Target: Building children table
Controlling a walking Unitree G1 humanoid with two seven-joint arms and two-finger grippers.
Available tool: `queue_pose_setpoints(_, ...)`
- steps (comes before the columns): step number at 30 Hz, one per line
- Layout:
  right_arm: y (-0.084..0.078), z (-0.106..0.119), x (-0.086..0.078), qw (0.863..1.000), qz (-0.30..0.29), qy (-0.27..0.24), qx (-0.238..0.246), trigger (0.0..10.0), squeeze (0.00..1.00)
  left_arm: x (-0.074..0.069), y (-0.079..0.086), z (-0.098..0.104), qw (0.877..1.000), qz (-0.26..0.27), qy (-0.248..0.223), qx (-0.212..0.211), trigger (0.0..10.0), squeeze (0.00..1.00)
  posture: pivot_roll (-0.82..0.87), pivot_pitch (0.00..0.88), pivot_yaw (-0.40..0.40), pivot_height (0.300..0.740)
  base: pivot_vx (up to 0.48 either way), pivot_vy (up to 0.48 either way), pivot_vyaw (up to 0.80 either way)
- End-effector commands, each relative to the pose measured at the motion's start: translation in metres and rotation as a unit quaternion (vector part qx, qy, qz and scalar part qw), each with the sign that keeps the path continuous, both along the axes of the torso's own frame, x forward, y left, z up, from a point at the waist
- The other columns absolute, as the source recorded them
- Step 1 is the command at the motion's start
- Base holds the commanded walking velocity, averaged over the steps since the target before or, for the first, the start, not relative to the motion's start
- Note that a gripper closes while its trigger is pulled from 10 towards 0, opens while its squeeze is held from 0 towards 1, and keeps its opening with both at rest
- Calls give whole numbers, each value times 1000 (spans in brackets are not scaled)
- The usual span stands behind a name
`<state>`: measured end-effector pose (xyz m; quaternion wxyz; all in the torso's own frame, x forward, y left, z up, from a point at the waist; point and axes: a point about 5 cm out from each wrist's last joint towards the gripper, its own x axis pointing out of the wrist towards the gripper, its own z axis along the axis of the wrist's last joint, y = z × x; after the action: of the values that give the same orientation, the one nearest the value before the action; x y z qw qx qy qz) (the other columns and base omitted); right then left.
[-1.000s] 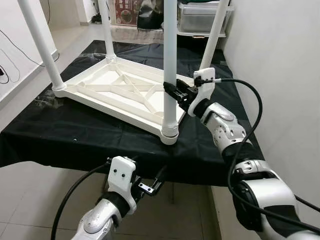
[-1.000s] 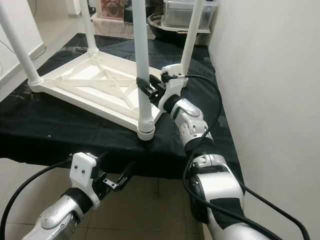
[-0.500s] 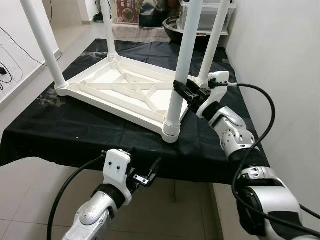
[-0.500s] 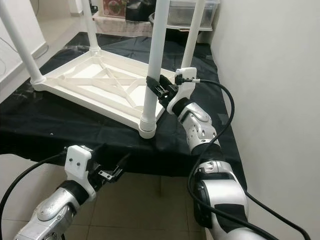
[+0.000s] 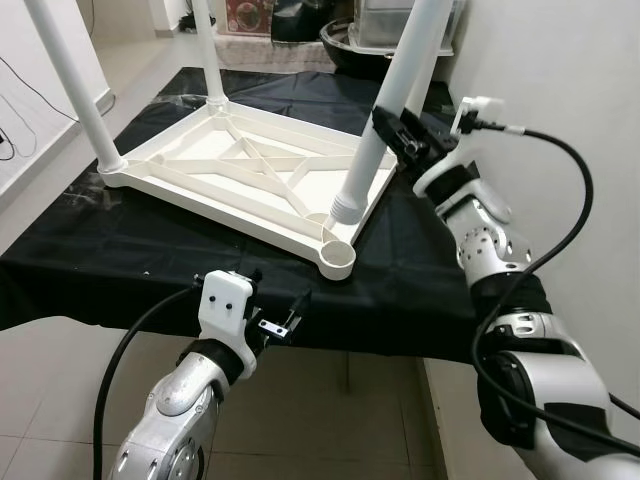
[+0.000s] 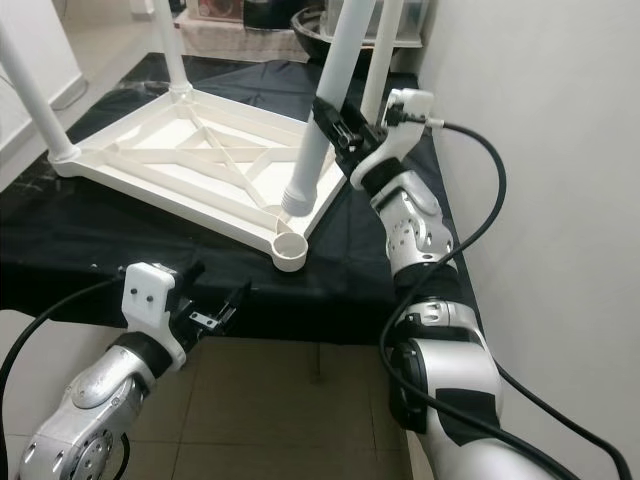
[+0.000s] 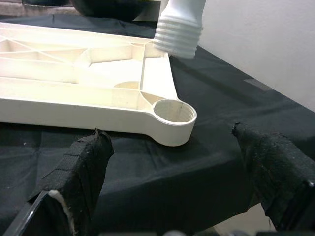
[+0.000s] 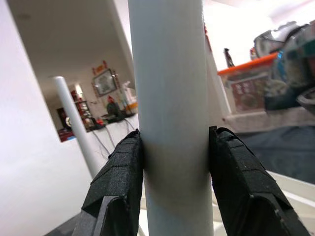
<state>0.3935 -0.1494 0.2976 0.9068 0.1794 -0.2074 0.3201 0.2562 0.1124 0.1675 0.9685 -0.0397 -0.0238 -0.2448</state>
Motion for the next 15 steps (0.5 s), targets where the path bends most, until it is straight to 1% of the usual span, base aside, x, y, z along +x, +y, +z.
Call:
queue_pose_setpoints(1, 7, 5, -5, 999, 29, -16, 1, 0, 0, 4, 4, -1, 1000, 1, 11, 7, 10000, 1000, 98, 100, -27, 740, 0, 0, 0)
queue_pose_setpoints(2, 7, 5, -5, 999, 29, -16, 1, 0, 0, 4, 4, -1, 1000, 1, 11, 7, 10000, 1000, 98, 100, -27, 740, 0, 0, 0)
queue_pose_setpoints(3, 14, 7, -10, 998, 54, -25, -6, 0, 0, 12, 8, 4, 1000, 2, 5, 15, 10000, 1000, 99, 100, -25, 740, 0, 0, 0)
queue_pose_setpoints(4, 14, 7, -10, 998, 54, -25, -6, 0, 0, 12, 8, 4, 1000, 2, 5, 15, 10000, 1000, 99, 100, -25, 740, 0, 0, 0)
queue_pose_setpoints(5, 22, 6, -15, 996, 79, -31, -12, 0, 0, 21, 12, 9, 999, 0, -2, 33, 10000, 0, 98, 100, -23, 740, 0, 0, 0)
queue_pose_setpoints(6, 22, 6, -15, 996, 79, -31, -12, 0, 0, 21, 12, 9, 999, 0, -2, 33, 10000, 0, 98, 100, -23, 740, 0, 0, 0)
queue_pose_setpoints(7, 28, 5, -20, 995, 98, -32, -15, 0, 0, 29, 17, 14, 999, 2, -5, 48, 10000, 0, 99, 102, -23, 740, 0, 0, 0)
queue_pose_setpoints(9, 28, 5, -20, 995, 98, -32, -15, 0, 0, 29, 17, 14, 999, 2, -5, 48, 10000, 0, 99, 102, -23, 740, 0, 0, 0)
queue_pose_setpoints(11, 38, -1, -27, 991, 127, -31, -23, 0, 0, 43, 22, 23, 997, 6, -20, 74, 10000, 0, 98, 100, -20, 740, 0, 0, 0)
queue_pose_setpoints(12, 38, -1, -27, 991, 127, -31, -23, 0, 0, 43, 22, 23, 997, 6, -20, 74, 10000, 0, 98, 100, -20, 740, 0, 0, 0)
queue_pose_setpoints(13, 41, -4, -28, 990, 135, -28, -24, 0, 0, 48, 23, 26, 996, 7, -28, 88, 10000, 0, 101, 101, -21, 740, 0, 0, 0)
queue_pose_setpoints(15, 41, -4, -28, 990, 135, -28, -24, 0, 0, 48, 23, 26, 996, 7, -28, 88, 10000, 0, 101, 101, -21, 740, 0, 0, 0)
